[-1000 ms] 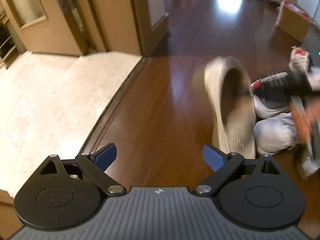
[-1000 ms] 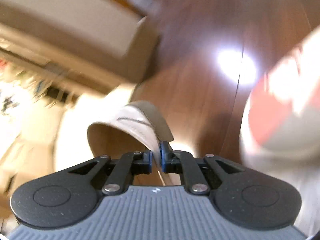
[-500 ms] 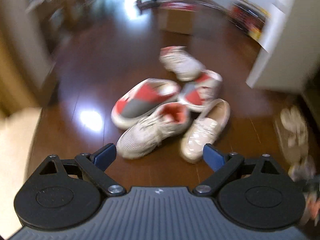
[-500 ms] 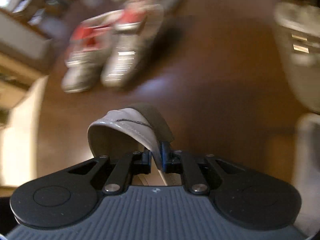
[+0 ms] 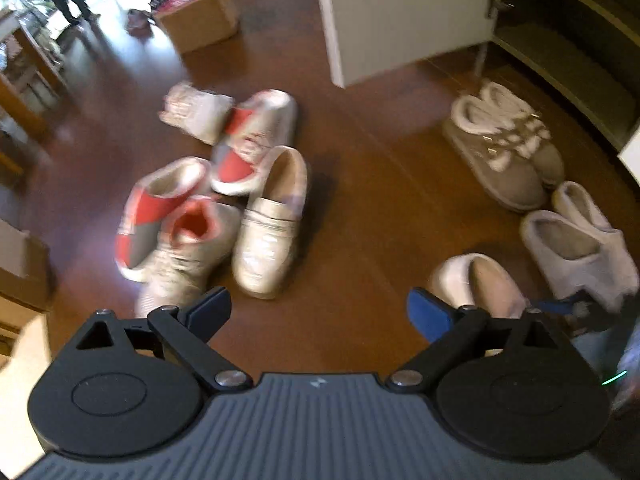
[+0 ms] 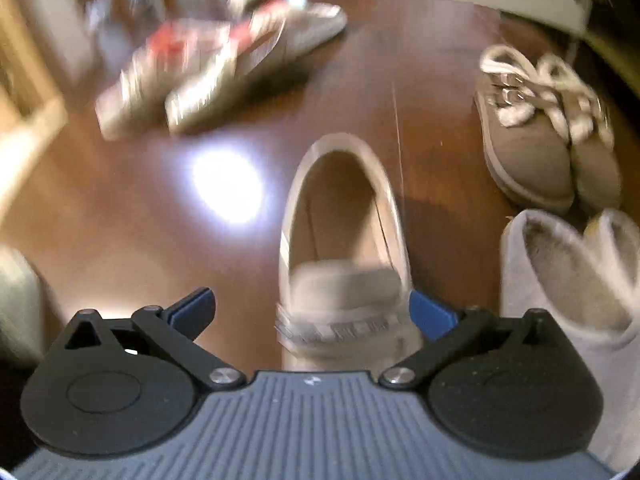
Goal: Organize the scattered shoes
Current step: 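Carry the cream loafer to the cabinet and set it beside the grey slippers, then open the right gripper and withdraw it from the cream loafer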
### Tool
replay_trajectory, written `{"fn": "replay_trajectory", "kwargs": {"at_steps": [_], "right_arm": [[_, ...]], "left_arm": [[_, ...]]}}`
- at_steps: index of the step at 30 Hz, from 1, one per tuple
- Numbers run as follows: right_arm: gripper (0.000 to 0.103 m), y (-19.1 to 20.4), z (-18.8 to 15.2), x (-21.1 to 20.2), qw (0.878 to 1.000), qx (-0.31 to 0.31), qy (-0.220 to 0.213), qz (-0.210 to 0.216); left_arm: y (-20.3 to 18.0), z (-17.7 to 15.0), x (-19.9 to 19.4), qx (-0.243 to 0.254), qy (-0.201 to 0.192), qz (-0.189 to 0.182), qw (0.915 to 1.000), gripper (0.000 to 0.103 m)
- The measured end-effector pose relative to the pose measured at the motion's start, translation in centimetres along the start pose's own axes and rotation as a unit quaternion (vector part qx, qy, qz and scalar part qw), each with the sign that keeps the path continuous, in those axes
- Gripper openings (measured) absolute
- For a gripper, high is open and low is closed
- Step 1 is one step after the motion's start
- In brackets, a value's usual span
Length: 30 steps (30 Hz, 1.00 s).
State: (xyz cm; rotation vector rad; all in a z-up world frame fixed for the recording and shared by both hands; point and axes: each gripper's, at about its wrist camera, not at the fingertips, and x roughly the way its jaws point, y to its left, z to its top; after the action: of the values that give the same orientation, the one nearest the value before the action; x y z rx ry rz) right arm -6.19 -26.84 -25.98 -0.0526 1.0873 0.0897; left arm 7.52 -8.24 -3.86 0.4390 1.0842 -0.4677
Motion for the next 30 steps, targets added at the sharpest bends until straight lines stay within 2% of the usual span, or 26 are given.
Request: {"fn": "replay_trajectory", "kwargs": {"at_steps": [1,2,4,6,9,14,17,30], "right_arm": [[0.092,0.5,-0.8,0.5,1.0,-0.009,0.003,-0.022],[0.075,0.7,-1.7,0.5,0.999,-0.012,-0.007,-0.047],[0.07,1.0,-3.4,0.5,0.996,-0.013,-0.024,-0.086],[0.069,0.9,-4.4,-0.3,0.996,0.001,-0.026,-0.09],[0.069,0.8,-5.2,-0.8,0.995,0.018,-0.023,-0.096],[0.07,2.0,-5.7,-1.5,0.992,0.043,-0.011,-0.12],[0.07,1.2,-6.5,-1.9,0.99,0.053,-0.007,-0.128],[0.071,-1.3,-6.6,-2.3,0.986,0.076,0.006,-0.149]], "left_arm": [[-0.7,-0.3,0.6,0.005,0.003,-0.003,1.0,0.097],[-1.4,-1.0,1.3,0.016,0.006,-0.002,0.9999,0.097],[-2.4,-1.6,2.4,0.035,0.015,0.0,0.9993,0.097],[-3.5,-2.1,3.5,0.069,0.03,0.005,0.9972,0.096],[-4.3,-2.3,3.9,0.089,0.031,0.011,0.9955,0.096],[-5.3,-2.0,3.7,0.096,0.035,-0.01,0.9947,0.097],[-6.2,-2.0,3.4,0.108,0.033,-0.018,0.9934,0.097],[-7.4,-2.6,3.7,0.126,0.042,-0.019,0.991,0.096]]}}
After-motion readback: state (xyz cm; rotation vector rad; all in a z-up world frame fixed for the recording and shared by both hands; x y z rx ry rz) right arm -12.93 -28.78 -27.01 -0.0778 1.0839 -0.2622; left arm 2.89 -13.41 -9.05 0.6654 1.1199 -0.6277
